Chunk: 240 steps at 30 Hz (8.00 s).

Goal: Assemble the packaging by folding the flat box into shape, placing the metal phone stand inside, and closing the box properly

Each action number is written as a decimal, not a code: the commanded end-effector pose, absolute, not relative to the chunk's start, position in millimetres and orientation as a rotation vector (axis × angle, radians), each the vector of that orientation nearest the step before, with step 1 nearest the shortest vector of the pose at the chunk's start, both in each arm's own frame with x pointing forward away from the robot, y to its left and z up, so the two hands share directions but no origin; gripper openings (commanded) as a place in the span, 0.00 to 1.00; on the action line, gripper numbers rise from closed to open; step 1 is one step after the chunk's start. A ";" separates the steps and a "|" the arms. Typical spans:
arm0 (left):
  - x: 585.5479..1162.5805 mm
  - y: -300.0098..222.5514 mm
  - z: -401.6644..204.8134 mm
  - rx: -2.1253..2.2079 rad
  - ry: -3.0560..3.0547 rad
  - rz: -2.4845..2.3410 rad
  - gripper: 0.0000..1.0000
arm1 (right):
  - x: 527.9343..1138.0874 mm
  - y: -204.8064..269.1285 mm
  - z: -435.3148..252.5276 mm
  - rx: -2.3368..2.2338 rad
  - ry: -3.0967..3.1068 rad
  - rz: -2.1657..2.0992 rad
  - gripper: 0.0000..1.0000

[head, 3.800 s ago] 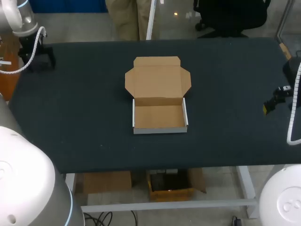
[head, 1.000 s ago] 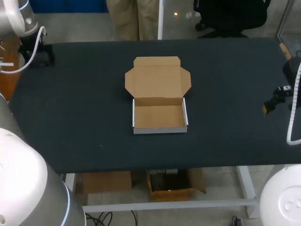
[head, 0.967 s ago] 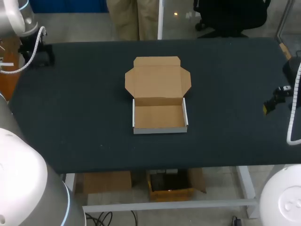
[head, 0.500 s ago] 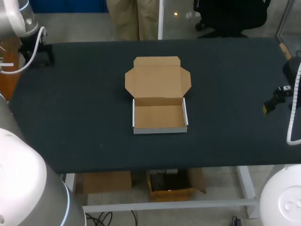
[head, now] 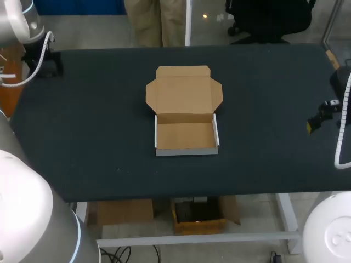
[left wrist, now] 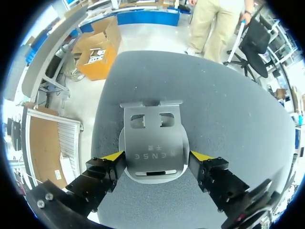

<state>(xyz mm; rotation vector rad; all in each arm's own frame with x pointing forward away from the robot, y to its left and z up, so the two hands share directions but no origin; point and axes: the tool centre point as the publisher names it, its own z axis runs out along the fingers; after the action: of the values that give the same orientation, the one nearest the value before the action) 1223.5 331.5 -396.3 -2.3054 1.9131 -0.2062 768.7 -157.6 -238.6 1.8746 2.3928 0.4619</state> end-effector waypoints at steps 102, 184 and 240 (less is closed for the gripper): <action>1041.2 255.7 -328.1 -2.062 2.075 -0.373 0.00 | 765.1 -151.5 -225.4 1.295 2.534 0.875 1.00; 938.3 57.4 -281.5 -1.226 2.677 -0.547 0.00 | 802.6 -52.6 -293.1 0.377 2.760 0.997 1.00; 893.6 -120.3 -318.7 -1.031 2.873 -0.519 0.00 | 805.1 -54.6 -307.5 0.393 2.775 0.983 1.00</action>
<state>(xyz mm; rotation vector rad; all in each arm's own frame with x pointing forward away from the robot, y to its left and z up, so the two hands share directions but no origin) 887.7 -107.9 -309.4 -1.0273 2.8658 -0.5346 805.4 -54.0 -307.4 0.3934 2.7758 0.9808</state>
